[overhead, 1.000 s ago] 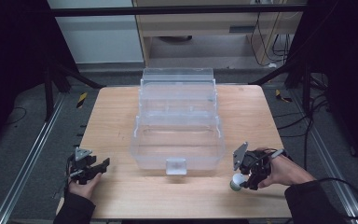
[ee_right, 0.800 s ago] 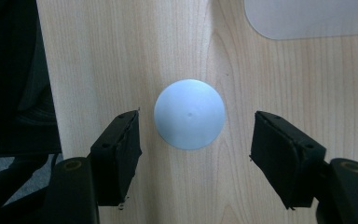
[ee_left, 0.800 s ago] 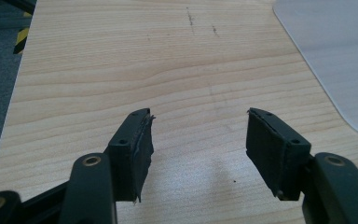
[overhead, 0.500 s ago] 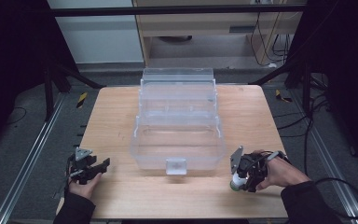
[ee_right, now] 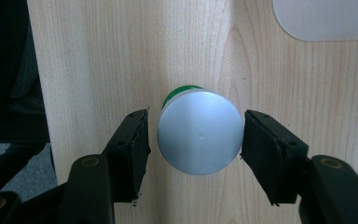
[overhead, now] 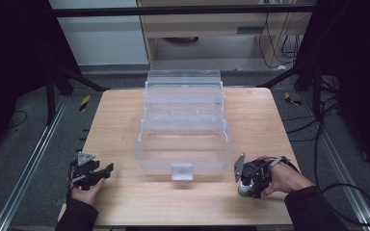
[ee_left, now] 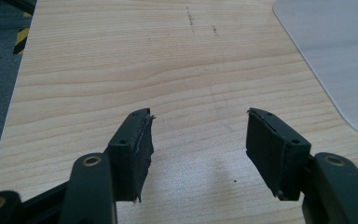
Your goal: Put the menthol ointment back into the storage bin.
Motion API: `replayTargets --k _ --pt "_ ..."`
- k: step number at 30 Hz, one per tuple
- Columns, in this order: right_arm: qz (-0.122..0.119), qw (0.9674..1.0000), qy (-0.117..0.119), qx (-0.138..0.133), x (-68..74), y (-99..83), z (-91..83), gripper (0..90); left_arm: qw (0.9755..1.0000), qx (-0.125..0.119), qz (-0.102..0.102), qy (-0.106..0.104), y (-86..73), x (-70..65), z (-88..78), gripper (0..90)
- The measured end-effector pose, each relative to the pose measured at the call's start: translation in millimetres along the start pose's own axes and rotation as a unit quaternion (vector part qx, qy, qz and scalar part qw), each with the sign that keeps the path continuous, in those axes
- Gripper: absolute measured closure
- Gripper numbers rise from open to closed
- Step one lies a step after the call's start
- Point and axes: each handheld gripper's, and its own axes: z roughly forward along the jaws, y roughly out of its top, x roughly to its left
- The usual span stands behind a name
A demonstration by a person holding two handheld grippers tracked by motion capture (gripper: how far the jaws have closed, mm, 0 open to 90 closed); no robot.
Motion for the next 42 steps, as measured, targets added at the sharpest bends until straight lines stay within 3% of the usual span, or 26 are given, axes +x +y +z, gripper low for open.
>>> replayTargets --k 10,24,29,42 --pt "0.0 1.0 0.002 0.004 -1.1 1.5 2.3 49.3 1.0 0.0 0.0 0.0 0.1 0.0 0.0 40.7" --pt "0.008 0.9998 0.012 0.011 -1.6 1.7 1.1 50.3 1.0 -0.001 -0.002 0.0 -0.1 0.1 -0.1 40.6" --pt "0.014 0.9997 0.015 0.009 -1.8 0.2 -2.4 50.4 1.0 0.0 -0.002 0.0 0.0 -0.1 -0.1 40.6" --pt "0.016 0.9999 -0.005 -0.004 -5.5 -0.9 -28.0 50.4 1.0 0.0 0.0 0.0 -0.1 0.1 0.0 40.6"
